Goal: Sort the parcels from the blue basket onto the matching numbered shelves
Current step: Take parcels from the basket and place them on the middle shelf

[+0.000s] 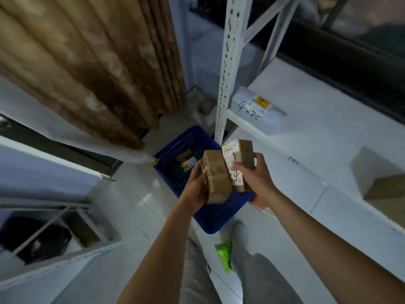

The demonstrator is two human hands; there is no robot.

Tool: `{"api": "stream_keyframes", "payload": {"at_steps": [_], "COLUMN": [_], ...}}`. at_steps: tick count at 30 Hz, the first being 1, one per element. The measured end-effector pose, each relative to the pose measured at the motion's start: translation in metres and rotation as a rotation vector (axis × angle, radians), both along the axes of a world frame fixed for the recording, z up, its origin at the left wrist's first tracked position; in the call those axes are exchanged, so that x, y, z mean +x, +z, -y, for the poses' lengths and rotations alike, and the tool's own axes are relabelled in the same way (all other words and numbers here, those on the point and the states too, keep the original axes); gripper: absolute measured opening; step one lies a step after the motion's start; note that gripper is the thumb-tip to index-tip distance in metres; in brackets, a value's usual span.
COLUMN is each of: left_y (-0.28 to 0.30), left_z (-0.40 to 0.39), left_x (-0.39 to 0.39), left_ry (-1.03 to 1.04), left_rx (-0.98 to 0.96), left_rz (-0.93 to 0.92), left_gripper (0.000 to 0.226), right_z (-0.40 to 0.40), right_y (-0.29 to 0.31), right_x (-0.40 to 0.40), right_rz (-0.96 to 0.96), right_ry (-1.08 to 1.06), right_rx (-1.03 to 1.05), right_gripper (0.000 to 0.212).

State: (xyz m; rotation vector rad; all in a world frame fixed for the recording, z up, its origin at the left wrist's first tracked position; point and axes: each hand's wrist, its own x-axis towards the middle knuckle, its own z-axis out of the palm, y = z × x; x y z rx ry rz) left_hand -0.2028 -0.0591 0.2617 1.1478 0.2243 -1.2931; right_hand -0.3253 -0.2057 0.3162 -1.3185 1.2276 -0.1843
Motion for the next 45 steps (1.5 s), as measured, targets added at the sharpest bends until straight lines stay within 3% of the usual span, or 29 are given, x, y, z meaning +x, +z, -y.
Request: {"api": "stream_keyframes", "payload": {"at_steps": [2,6,10,16,20,25,31,37,43,45], "left_y": [0.038,0.087,0.116,0.133,0.141,0.157,0.165,0.156,0.161,0.164], "left_z": [0.008,0.021,0.031,0.054,0.068,0.089,0.088,0.081,0.068,0.065], "left_x": [-0.001,0.000,0.006,-0.005,-0.020,-0.030,-0.045,-0.042,-0.006,0.004], "left_ry": [-0.040,-0.162,-0.222,-0.266,-0.306,-0.189,-0.310,-0.492,-0.591,-0.557], "left_rx": [0.021,0.033,0.028,0.034,0.027,-0.087,-0.117,-0.206,-0.104,-0.102], "left_rz": [0.020,0.110,0.185,0.307,0.400,0.301,0.234,0.216,0.440,0.530], "left_gripper": [0.035,0.047,0.047,0.038,0.073,0.050,0.043,0.071,0.093,0.085], "right_z": [0.001,0.009,0.025,0.051,0.066,0.091,0.096,0.075,0.050,0.038], "right_y": [0.026,0.064,0.096,0.113,0.123,0.129,0.125,0.125,0.136,0.138], "right_x": [0.001,0.006,-0.003,-0.035,-0.056,-0.079,-0.100,-0.105,-0.124,-0.130], "right_rz": [0.012,0.078,0.184,0.289,0.353,0.433,0.490,0.506,0.488,0.480], "right_ry": [0.029,0.054,0.027,-0.062,-0.076,-0.238,-0.284,-0.328,-0.375,-0.403], "right_rx": [-0.057,-0.121,-0.075,0.052,0.103,0.138,0.187,0.190,0.114,0.088], "right_gripper": [0.048,0.052,0.047,0.049,0.049,0.044,0.041,0.045,0.058,0.055]}}
